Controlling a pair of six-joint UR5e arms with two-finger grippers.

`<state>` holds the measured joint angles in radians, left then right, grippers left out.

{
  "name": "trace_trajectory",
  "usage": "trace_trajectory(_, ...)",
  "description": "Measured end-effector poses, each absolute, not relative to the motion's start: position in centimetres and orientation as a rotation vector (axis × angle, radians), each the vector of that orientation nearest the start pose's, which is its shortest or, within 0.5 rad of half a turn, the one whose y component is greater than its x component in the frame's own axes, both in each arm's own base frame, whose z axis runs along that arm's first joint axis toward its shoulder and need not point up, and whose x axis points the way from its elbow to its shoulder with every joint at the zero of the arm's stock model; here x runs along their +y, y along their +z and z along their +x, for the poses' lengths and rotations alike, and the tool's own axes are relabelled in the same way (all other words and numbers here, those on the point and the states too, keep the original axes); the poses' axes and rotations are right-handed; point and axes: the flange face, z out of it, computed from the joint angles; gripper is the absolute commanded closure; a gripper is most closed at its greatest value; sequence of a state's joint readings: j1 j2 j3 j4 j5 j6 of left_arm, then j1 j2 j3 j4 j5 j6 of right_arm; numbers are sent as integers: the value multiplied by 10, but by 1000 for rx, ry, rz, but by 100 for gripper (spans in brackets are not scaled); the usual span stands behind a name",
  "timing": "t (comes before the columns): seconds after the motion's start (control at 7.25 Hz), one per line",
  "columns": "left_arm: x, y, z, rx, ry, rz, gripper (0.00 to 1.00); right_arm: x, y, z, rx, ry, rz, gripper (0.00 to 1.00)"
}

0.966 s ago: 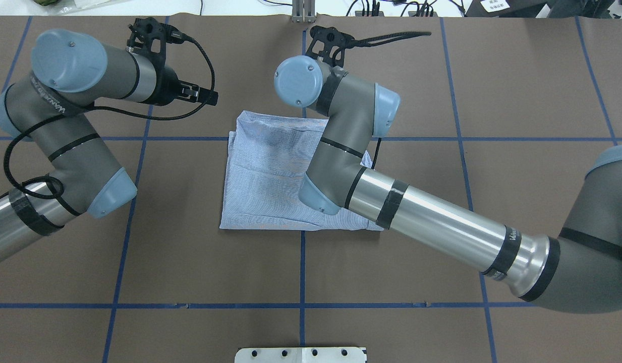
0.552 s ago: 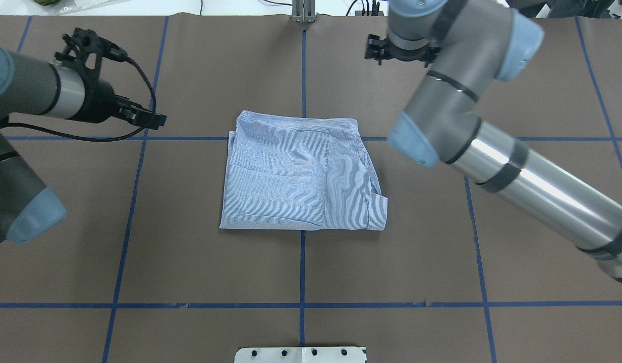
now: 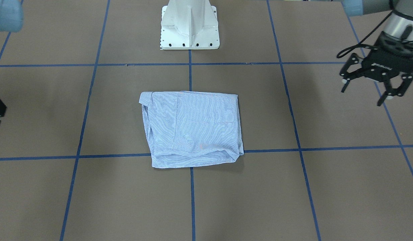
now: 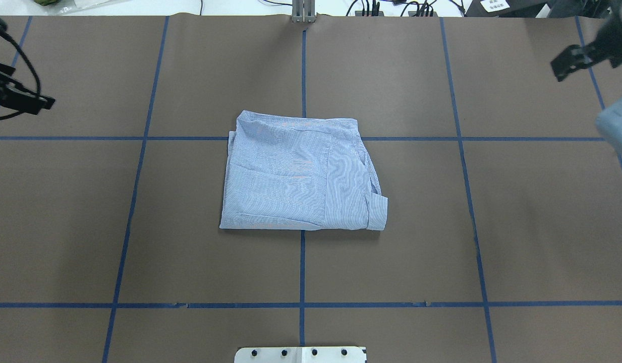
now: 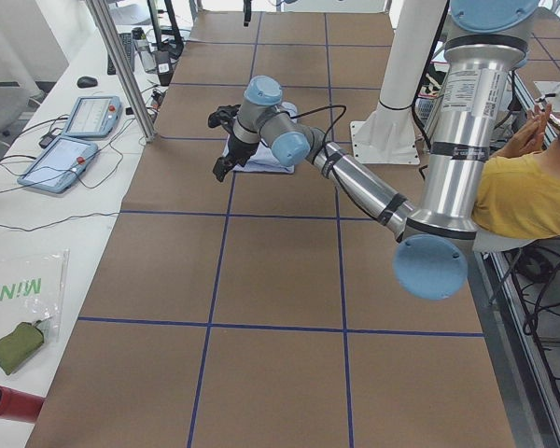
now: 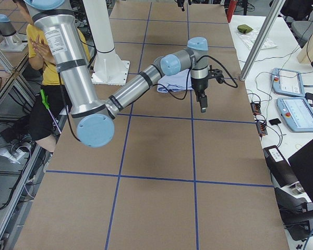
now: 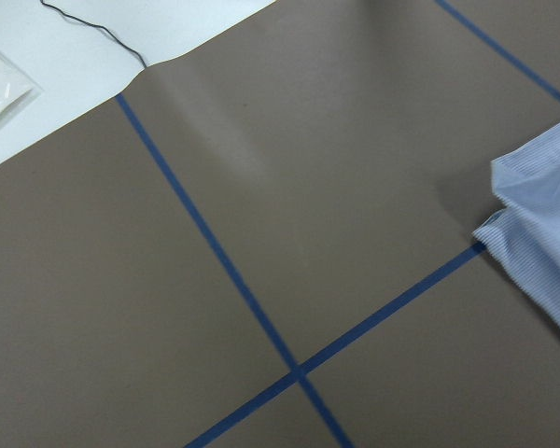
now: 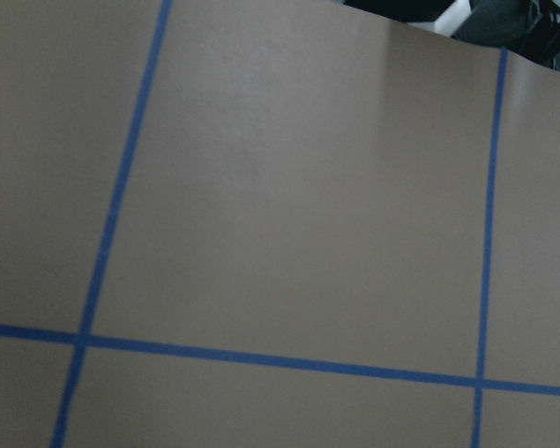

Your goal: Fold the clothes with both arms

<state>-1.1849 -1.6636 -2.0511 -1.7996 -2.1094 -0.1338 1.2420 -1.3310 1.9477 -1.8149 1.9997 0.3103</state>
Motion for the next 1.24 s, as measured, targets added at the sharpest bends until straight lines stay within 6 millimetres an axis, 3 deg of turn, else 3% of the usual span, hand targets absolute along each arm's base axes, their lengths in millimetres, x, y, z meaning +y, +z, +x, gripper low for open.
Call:
trace_trajectory(0.14,-487,387,67,704,420,601,0,-520,447,-32,-536,-131,171,0)
trace_trajectory(0.28,-475,410,35,711,379,572,0,-490,490,15,-571,-123,127,0)
trace_trajectory(0.41,-465,429,15,704,364,552,0,-455,528,52,-630,-71,81,0)
trace_trajectory(0.55,-454,449,0,686,369,536,0,-417,561,76,-693,-6,43,0)
trace_trajectory(0.69,-439,473,-15,672,354,493,0,-381,592,90,-727,44,15,0)
trace_trajectory(0.83,-429,496,-31,664,303,415,0,-359,613,96,-739,76,-6,0)
trace_trajectory(1.24,-417,566,-69,647,261,204,0,-340,646,100,-749,117,-60,0)
